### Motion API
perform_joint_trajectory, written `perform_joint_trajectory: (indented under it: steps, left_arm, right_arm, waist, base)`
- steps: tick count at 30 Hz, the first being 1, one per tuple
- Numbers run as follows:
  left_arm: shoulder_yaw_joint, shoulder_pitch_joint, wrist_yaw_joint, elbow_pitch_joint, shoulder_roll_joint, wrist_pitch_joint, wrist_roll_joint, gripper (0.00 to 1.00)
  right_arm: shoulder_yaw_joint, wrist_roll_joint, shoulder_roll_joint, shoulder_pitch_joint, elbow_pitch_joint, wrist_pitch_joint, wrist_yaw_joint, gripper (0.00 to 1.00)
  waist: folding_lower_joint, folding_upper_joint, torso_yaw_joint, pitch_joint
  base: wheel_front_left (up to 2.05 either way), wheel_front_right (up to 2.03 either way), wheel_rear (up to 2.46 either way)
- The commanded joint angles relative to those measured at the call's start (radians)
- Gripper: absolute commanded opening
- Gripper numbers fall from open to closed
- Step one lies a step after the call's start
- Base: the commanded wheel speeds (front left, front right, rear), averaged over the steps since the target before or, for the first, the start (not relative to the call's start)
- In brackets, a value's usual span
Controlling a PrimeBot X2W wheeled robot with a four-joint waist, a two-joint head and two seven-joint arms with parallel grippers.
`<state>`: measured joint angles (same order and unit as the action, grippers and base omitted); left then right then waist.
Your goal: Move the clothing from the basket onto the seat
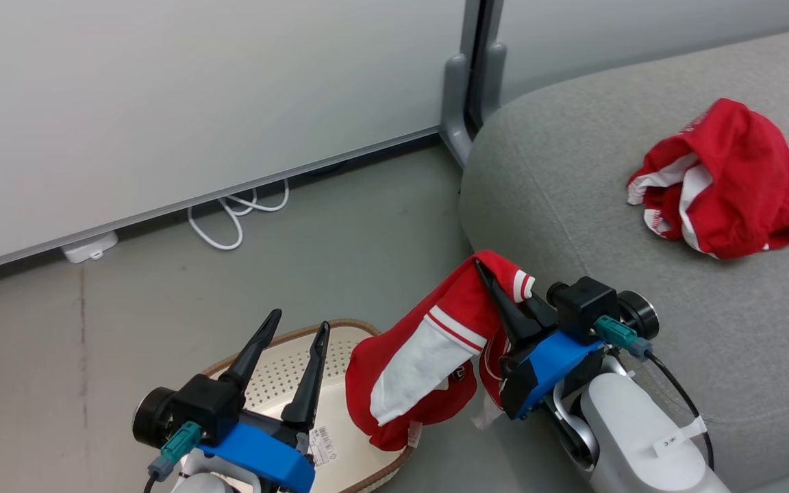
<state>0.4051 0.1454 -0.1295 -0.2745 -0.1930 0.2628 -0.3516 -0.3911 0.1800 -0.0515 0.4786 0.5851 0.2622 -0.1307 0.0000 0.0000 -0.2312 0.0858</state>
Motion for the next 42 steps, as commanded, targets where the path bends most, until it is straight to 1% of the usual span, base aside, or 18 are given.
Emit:
perform_joint_trajectory:
  steps: [1,5,6,11,12,22,30,38,42]
  left_arm:
    - [0.001,0.013,-0.002,0.002,-0.005,0.003,0.003,1.00]
    - [0.004,0.024,-0.002,0.006,-0.007,0.003,0.004,1.00]
    - [0.007,0.026,-0.002,0.007,-0.009,0.003,0.005,1.00]
    - [0.006,0.031,-0.002,0.011,-0.014,0.003,0.005,1.00]
    - [0.006,0.031,-0.002,0.011,-0.014,0.003,0.005,1.00]
    - [0.017,0.046,-0.002,0.017,-0.021,0.003,0.001,1.00]
    - [0.019,0.046,-0.002,0.014,-0.028,0.003,0.003,1.00]
    - [0.027,0.048,-0.002,0.012,-0.030,0.003,0.002,1.00]
    - [0.023,0.048,-0.002,0.018,-0.034,0.003,0.011,1.00]
  right_arm:
    - [0.003,0.006,0.000,-0.008,-0.006,0.004,0.000,0.00]
    - [0.014,0.002,0.001,-0.014,-0.011,0.004,0.000,0.00]
    - [0.022,0.001,0.001,-0.012,-0.013,0.004,0.000,0.00]
    - [0.029,0.006,0.001,-0.018,-0.022,0.004,0.000,0.00]
    - [0.029,0.006,0.001,-0.018,-0.022,0.004,0.000,0.00]
    - [0.034,0.018,0.002,-0.030,-0.040,0.004,0.000,0.00]
    - [0.038,0.023,0.002,-0.036,-0.046,0.004,0.000,0.00]
    - [0.054,0.018,0.002,-0.035,-0.048,0.004,0.000,0.00]
    - [0.082,0.033,0.001,0.003,-0.056,0.004,0.000,0.00]
  waist:
    - [0.0000,0.0000,-0.040,0.004]
    - [0.0000,0.0000,-0.098,0.006]
    - [0.0000,0.0000,-0.125,0.008]
    - [0.0000,0.0000,-0.181,0.015]
    - [0.0000,0.0000,-0.181,0.015]
    - [0.0000,0.0000,-0.261,0.034]
    - [0.0000,0.0000,-0.288,0.045]
    - [0.0000,0.0000,-0.284,0.049]
    - [0.0000,0.0000,-0.281,0.059]
  base:
    - [0.00,0.00,0.00]
    - [0.00,0.00,0.00]
    - [0.00,0.00,0.00]
    - [0.00,0.00,0.00]
    - [0.00,0.00,0.00]
    - [0.00,0.00,0.00]
    - [0.00,0.00,0.00]
    - [0.00,0.00,0.00]
    - [0.00,0.00,0.00]
